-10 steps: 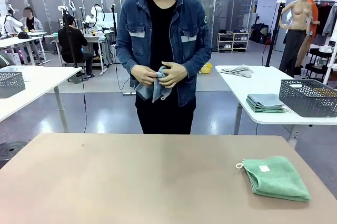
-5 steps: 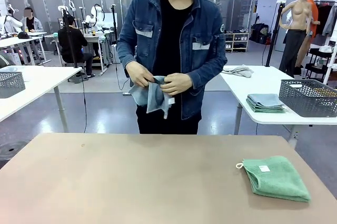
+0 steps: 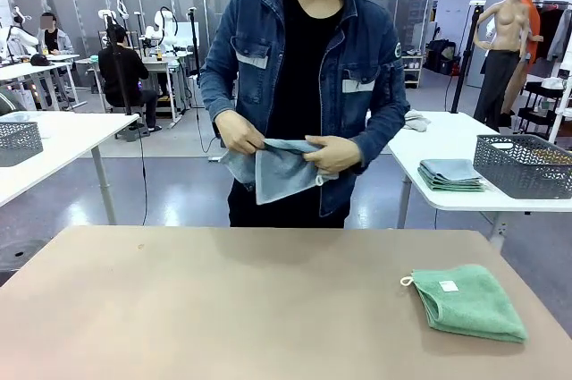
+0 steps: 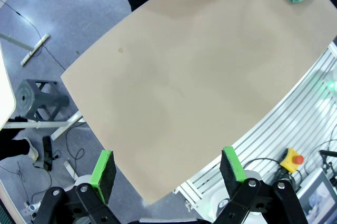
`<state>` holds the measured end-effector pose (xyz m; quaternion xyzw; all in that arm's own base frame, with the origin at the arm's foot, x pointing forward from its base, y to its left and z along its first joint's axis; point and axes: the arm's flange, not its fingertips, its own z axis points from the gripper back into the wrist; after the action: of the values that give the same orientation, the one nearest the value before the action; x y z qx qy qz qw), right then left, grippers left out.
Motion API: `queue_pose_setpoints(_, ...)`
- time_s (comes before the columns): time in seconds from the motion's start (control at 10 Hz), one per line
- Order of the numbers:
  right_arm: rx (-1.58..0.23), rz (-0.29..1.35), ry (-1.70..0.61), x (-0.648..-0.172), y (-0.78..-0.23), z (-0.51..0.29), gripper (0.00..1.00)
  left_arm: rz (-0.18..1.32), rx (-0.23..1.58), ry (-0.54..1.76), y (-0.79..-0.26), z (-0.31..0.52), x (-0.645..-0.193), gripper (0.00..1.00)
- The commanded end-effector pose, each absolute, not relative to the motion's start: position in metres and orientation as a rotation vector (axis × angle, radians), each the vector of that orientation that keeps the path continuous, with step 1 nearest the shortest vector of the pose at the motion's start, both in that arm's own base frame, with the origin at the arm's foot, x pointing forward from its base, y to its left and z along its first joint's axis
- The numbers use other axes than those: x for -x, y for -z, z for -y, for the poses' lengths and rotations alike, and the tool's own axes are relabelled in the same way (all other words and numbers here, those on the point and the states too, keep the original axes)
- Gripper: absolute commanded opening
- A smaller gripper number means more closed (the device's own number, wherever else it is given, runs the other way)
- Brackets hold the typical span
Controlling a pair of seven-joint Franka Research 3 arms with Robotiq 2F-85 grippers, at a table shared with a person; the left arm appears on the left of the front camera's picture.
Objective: Fold the towels and place them in the basket.
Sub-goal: When a person lays out a Towel with hook on the table, fold it in half twice.
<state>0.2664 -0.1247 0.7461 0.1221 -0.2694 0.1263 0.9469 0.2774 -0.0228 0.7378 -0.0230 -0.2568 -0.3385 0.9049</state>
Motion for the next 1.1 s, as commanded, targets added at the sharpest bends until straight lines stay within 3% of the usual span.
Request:
queue_pose_setpoints(0.0,-0.229,0.549,-0.263,-0.2657,-0.7464,0.1261,0.70,0.538,0.041,0.717,-0.7346,0.0219,-0.2761,1.00)
queue_pose_setpoints(1.0,-0.229,0.549,-0.263,-0.2657,-0.7464,0.1261,0.70,0.538,0.041,0.717,-0.7346,0.0219,-0.2761,1.00)
